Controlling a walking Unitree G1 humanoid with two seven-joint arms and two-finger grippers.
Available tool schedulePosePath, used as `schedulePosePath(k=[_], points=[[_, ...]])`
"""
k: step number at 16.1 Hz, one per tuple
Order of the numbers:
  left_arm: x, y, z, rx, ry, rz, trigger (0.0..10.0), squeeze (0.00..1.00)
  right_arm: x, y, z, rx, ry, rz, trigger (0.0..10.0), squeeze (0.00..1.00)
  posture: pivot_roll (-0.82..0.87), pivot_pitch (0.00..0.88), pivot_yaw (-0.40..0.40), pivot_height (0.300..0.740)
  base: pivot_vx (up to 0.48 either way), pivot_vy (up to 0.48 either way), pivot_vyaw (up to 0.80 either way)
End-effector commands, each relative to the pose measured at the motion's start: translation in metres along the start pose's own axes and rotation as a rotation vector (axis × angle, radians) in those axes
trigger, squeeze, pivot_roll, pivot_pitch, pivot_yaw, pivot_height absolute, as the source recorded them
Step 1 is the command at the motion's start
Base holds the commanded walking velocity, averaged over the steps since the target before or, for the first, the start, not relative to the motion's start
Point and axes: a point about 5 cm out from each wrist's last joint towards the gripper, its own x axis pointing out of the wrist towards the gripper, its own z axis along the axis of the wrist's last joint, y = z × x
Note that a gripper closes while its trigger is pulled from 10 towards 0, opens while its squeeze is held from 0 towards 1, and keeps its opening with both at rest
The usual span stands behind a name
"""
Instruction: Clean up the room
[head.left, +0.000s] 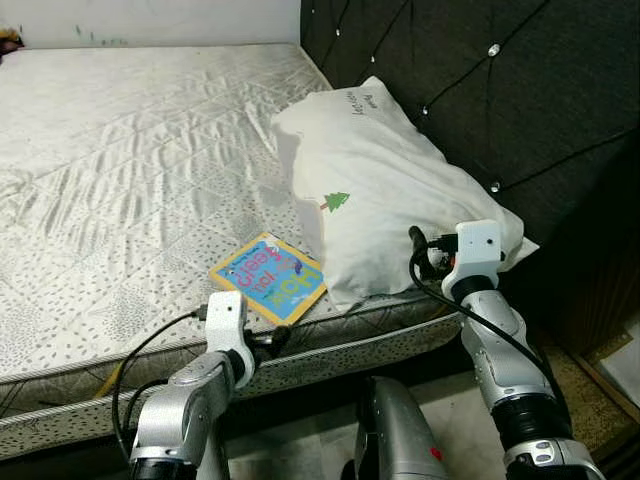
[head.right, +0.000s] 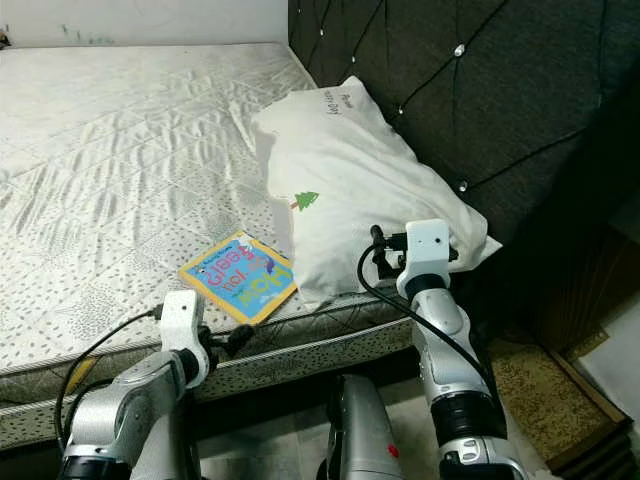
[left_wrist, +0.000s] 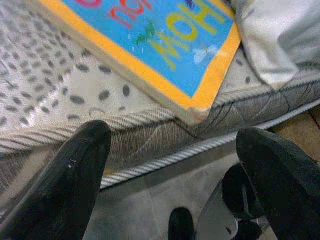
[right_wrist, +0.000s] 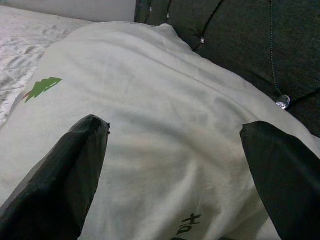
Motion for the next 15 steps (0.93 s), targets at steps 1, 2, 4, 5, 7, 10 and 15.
schedulePosePath(k=[1, 2, 4, 5, 7, 10, 15], points=[[0.002, 0.000, 0.003, -0.001, -0.001, -0.016, 10.0, 0.00, 0.003, -0.004, 0.003, 0.006, -0.010, -0.011, 10.0, 0.00, -0.08, 0.027, -0.054, 0.523, 0.000, 0.000, 0.00], [0.003, 0.003, 0.004, -0.014, 0.001, -0.012, 10.0, 0.00, 0.002, -0.007, 0.003, 0.003, -0.010, -0.020, 10.0, 0.00, -0.08, 0.028, -0.053, 0.523, 0.000, 0.000, 0.00], [0.009, 0.010, 0.005, -0.035, -0.002, -0.002, 10.0, 0.00, 0.001, -0.011, 0.003, -0.001, -0.008, -0.033, 10.0, 0.00, -0.09, 0.032, -0.052, 0.523, 0.000, 0.000, 0.00], [0.011, 0.011, 0.006, -0.043, -0.003, 0.000, 10.0, 0.00, 0.001, -0.011, 0.003, -0.002, -0.008, -0.035, 10.0, 0.00, -0.09, 0.032, -0.053, 0.523, 0.000, 0.000, 0.00], [0.025, 0.010, 0.010, -0.084, -0.004, -0.035, 10.0, 0.00, 0.000, -0.009, 0.003, -0.002, -0.009, -0.029, 10.0, 0.00, -0.11, 0.033, -0.056, 0.523, 0.000, 0.000, 0.00], [0.033, 0.010, 0.009, -0.082, 0.013, -0.036, 10.0, 0.00, 0.000, -0.011, 0.004, -0.005, -0.011, -0.029, 10.0, 0.00, -0.11, 0.033, -0.057, 0.523, 0.000, 0.000, 0.00], [0.048, 0.005, 0.007, -0.091, 0.035, -0.063, 10.0, 0.00, -0.006, -0.010, 0.006, 0.011, -0.004, 0.036, 10.0, 0.00, -0.13, 0.035, -0.060, 0.523, 0.000, 0.000, 0.00]])
